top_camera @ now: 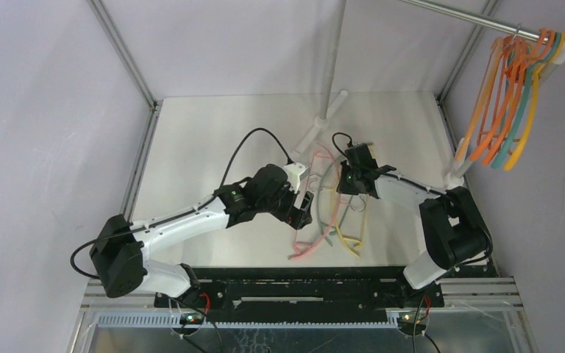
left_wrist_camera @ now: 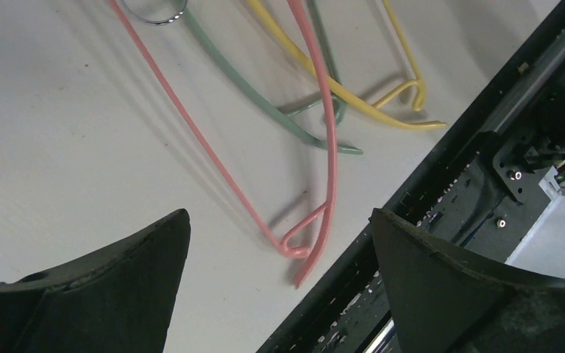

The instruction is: Organize the hangers

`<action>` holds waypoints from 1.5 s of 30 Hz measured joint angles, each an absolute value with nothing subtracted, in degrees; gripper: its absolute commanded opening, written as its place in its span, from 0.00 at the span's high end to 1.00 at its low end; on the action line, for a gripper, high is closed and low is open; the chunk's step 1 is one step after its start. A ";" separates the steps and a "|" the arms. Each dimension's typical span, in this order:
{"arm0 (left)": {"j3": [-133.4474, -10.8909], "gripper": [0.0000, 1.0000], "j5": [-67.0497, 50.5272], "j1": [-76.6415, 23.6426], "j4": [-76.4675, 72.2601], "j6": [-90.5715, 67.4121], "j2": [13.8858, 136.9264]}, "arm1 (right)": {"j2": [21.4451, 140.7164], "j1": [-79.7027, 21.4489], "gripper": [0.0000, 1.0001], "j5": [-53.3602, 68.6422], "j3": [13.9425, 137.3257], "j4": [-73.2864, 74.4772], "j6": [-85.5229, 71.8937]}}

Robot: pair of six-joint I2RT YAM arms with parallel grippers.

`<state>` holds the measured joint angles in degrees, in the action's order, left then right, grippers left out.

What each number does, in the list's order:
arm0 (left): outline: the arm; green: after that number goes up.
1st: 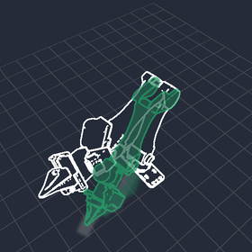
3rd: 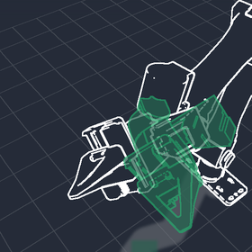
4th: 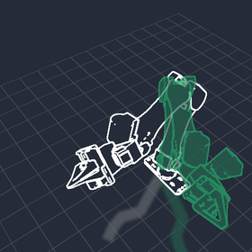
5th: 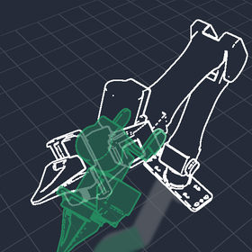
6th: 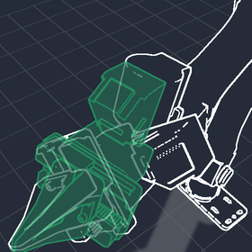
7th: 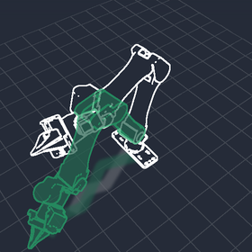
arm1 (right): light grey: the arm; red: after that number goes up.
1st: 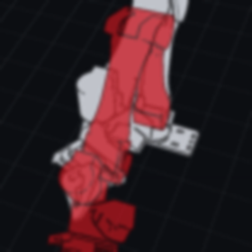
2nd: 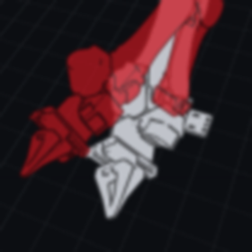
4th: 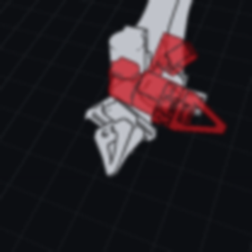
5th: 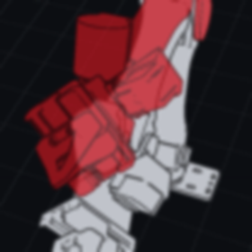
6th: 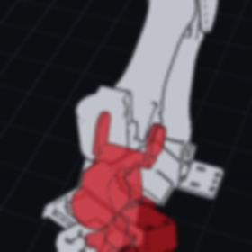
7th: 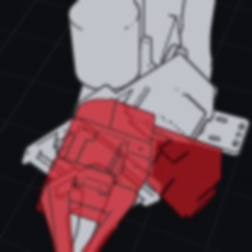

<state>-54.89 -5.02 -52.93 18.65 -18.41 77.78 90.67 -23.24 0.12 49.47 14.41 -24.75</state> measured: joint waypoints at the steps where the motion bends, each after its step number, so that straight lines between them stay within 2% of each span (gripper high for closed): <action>1: -55.13 0.03 -5.15 -53.36 18.68 -18.00 78.02 | 90.17 -23.20 0.85 -0.01 49.71 14.83 -24.67; 11: -58.02 0.02 -5.15 -57.84 19.33 -16.58 80.16 | 87.37 -22.96 0.86 -1.02 56.55 17.37 -24.12; 20: -61.63 0.01 -4.73 -59.35 19.86 -15.46 83.37 | 86.74 -23.27 0.86 -0.93 57.84 19.84 -23.92; 35: -63.53 0.02 -4.05 -60.12 18.13 -13.47 96.49 | 80.64 -22.98 0.86 1.98 67.09 28.53 -21.93; 39: -65.12 0.07 -3.22 -60.16 17.96 -13.43 97.03 | 79.53 -22.50 0.86 3.11 68.29 31.03 -21.56; 45: -66.81 0.23 -3.18 -60.16 17.76 -12.86 98.45 | 77.54 -21.52 0.85 4.86 70.02 34.44 -21.04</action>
<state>-66.81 -3.18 -60.16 17.76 -12.86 98.45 77.54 -21.52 4.86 70.02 34.44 -21.04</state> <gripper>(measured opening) 0.840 0.149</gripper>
